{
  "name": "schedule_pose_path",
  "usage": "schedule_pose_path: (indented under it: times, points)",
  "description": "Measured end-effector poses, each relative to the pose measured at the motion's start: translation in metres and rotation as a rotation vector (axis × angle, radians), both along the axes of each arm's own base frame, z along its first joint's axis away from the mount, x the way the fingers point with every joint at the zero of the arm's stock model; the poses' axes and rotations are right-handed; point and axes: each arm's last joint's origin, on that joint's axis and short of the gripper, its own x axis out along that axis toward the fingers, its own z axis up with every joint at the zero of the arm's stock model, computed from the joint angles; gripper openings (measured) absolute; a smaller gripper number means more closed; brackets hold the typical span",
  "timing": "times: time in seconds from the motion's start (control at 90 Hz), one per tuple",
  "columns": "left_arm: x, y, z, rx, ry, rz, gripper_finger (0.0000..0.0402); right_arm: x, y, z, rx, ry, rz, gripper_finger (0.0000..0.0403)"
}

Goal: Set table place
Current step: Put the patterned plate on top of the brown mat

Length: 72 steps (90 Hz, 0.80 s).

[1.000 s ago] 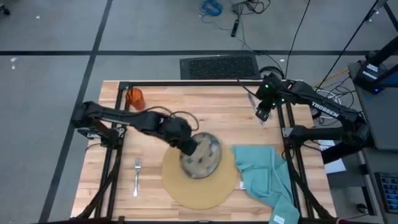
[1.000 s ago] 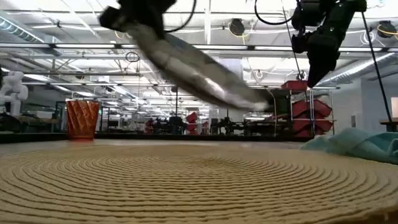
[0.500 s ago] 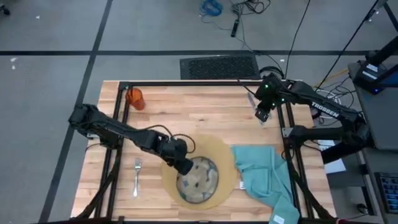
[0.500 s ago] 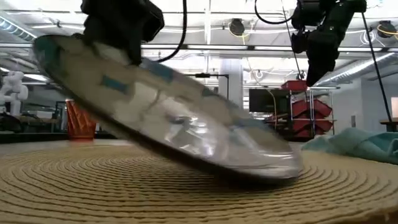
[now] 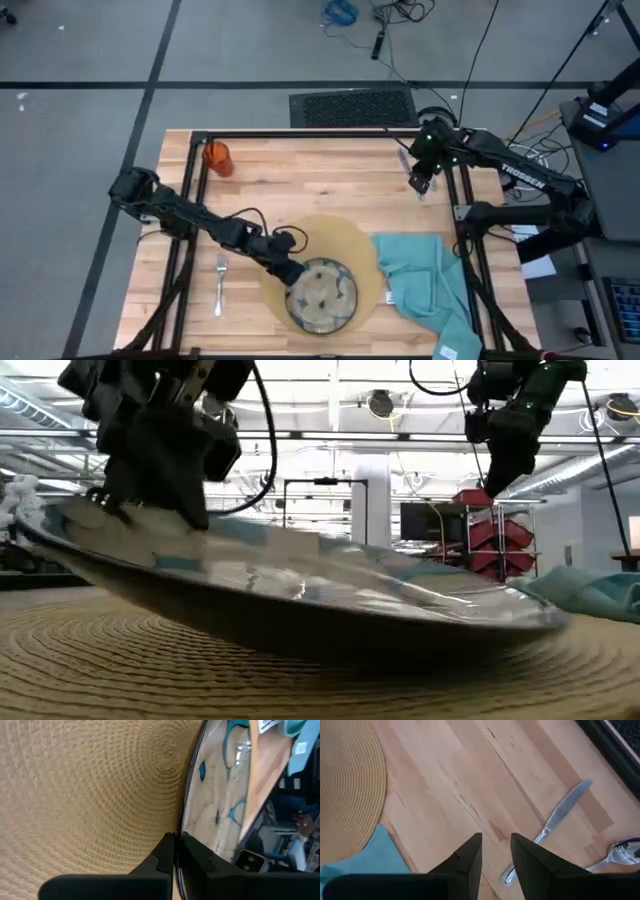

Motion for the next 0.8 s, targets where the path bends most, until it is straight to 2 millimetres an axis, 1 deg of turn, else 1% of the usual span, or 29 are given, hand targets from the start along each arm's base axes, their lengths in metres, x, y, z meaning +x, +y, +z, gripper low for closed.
schedule_pose_path:
  times: [0.056, 0.189, 0.344, 0.433, 0.522, 0.656, 0.733, 0.8]
  points:
    - [-0.003, 0.002, -0.005, 0.012, 0.008, -0.005, 0.0, 0.0, 0.0, 0.0, 0.003, -0.005, -0.011, 0.0093]
    - [-0.005, 0.008, -0.013, 0.012, -0.046, -0.003, 0.0, 0.0, 0.0, 0.0, 0.004, -0.01, -0.018, 0.0093]
    - [-0.009, 0.015, -0.021, 0.057, -0.052, -0.002, 0.0, 0.001, -0.001, 0.001, 0.006, -0.023, -0.036, 0.0093]
    - [-0.01, 0.02, -0.026, 0.073, -0.096, 0.015, 0.0, 0.001, -0.001, 0.001, 0.005, -0.027, -0.041, 0.0093]
    - [-0.008, 0.024, -0.025, 0.093, -0.135, 0.018, 0.0, 0.002, -0.001, 0.001, 0.005, -0.032, -0.046, 0.0093]
    - [-0.008, 0.026, -0.026, 0.133, -0.14, 0.045, 0.0002, 0.003, -0.002, 0.002, 0.0, -0.042, -0.048, 0.0093]
    - [-0.008, 0.027, -0.026, 0.16, -0.142, 0.067, 0.0013, 0.003, -0.002, 0.002, 0.001, -0.045, -0.055, 0.0093]
    - [-0.008, 0.028, -0.026, 0.17, -0.137, 0.073, 0.0029, 0.003, -0.002, 0.002, 0.002, -0.045, -0.056, 0.0093]
